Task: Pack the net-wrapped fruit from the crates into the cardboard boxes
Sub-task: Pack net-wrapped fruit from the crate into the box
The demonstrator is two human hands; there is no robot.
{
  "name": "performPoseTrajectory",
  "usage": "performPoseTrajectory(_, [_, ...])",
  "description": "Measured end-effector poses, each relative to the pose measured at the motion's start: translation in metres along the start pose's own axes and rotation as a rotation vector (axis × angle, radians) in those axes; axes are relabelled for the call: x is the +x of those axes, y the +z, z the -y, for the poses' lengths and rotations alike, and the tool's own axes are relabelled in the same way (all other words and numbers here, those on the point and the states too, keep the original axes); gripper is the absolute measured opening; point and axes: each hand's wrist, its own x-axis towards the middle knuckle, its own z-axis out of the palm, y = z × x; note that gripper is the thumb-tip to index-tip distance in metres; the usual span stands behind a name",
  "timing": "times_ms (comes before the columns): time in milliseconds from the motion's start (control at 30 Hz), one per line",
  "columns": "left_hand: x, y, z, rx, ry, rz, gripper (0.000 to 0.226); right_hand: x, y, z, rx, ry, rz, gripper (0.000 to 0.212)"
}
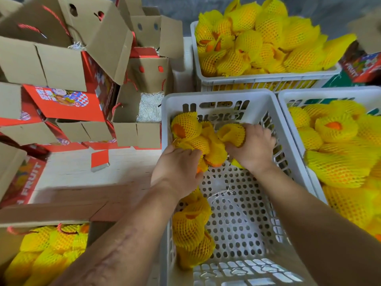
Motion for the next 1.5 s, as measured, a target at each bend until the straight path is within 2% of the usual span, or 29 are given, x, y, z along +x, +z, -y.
performPoseTrajectory(33, [0.0,0.0,0.0,-0.003,0.006,0.015,0.077,-0.006,-0.006,0.007,0.222,0.053,0.048,0.066])
performPoseTrajectory(67, [0.0,0.0,0.0,-0.022,0.007,0.023,0.101,-0.014,-0.012,0.017,0.47,0.108,0.17,0.063])
performPoseTrajectory(133, [-0.001,-0.002,0.0,-0.102,0.003,-0.016,0.125,-0.036,-0.019,0.04,0.811,0.123,0.489,0.064])
performPoseTrajectory(167, [-0.002,-0.004,0.001,-0.164,-0.01,-0.046,0.126,-0.046,-0.017,0.048,0.849,0.084,0.616,0.061])
performPoseTrajectory(233, [-0.003,-0.005,0.002,-0.266,-0.014,-0.132,0.105,-0.061,-0.008,0.056,0.915,0.038,0.76,0.057])
performPoseTrajectory(300, [-0.004,-0.004,0.003,-0.282,0.002,-0.217,0.079,-0.064,-0.004,0.052,1.039,0.088,0.745,0.061])
performPoseTrajectory(333, [-0.004,-0.004,0.003,-0.276,0.005,-0.233,0.075,-0.061,-0.002,0.047,1.041,0.138,0.628,0.058])
performPoseTrajectory(367, [-0.004,-0.003,0.002,-0.264,0.002,-0.237,0.076,-0.055,0.001,0.038,0.914,0.184,0.461,0.051])
performPoseTrajectory(400, [-0.004,-0.002,0.001,-0.255,-0.002,-0.24,0.079,-0.046,0.005,0.026,0.615,0.193,0.29,0.044])
performPoseTrajectory(433, [-0.005,-0.001,0.001,-0.246,-0.006,-0.244,0.085,-0.039,0.009,0.013,0.248,0.163,0.197,0.044])
performPoseTrajectory(467, [-0.006,-0.001,0.001,-0.236,-0.008,-0.241,0.091,-0.035,0.015,0.002,-0.031,0.123,0.201,0.054])
performPoseTrajectory(500, [-0.006,-0.001,0.001,-0.224,-0.009,-0.226,0.097,-0.034,0.02,-0.008,-0.182,0.097,0.253,0.066])
performPoseTrajectory(567, [-0.005,-0.001,0.002,-0.187,-0.014,-0.188,0.103,-0.034,0.031,-0.021,-0.276,0.039,0.318,0.077])
performPoseTrajectory(733, [-0.004,0.004,0.002,-0.13,-0.018,-0.211,0.104,-0.024,0.047,-0.024,-0.401,0.032,0.193,0.075])
performPoseTrajectory(833, [-0.004,0.005,0.002,-0.128,-0.019,-0.197,0.104,-0.022,0.05,-0.026,-0.505,0.013,0.211,0.062])
performPoseTrajectory(1000, [-0.002,0.005,0.003,-0.162,-0.001,-0.182,0.104,-0.026,0.047,-0.036,-0.555,-0.097,0.297,0.072])
performPoseTrajectory(1067, [-0.002,0.005,0.004,-0.195,0.015,-0.201,0.105,-0.033,0.038,-0.029,-0.45,-0.021,0.291,0.083])
performPoseTrajectory(1133, [-0.003,0.006,0.006,-0.239,0.043,-0.254,0.106,-0.043,0.023,-0.011,-0.176,0.143,0.212,0.083])
performPoseTrajectory(1233, [-0.006,0.005,0.006,-0.363,0.048,-0.386,0.106,-0.063,-0.014,0.034,0.647,0.468,0.148,0.064])
performPoseTrajectory(1300, [-0.014,0.0,0.007,-0.555,0.014,-0.389,0.098,-0.083,-0.038,0.064,0.987,0.584,0.173,0.056])
performPoseTrajectory(1400, [-0.044,-0.011,0.012,-1.268,0.013,-0.347,0.07,-0.116,-0.067,0.098,1.18,0.581,0.441,0.087])
performPoseTrajectory(1433, [-0.06,-0.015,0.017,-1.442,0.032,-0.383,0.062,-0.128,-0.074,0.109,1.227,0.529,0.495,0.088])
performPoseTrajectory(1500, [-0.098,-0.029,0.034,-1.565,0.059,-0.479,0.052,-0.154,-0.085,0.138,1.377,0.386,0.552,0.068])
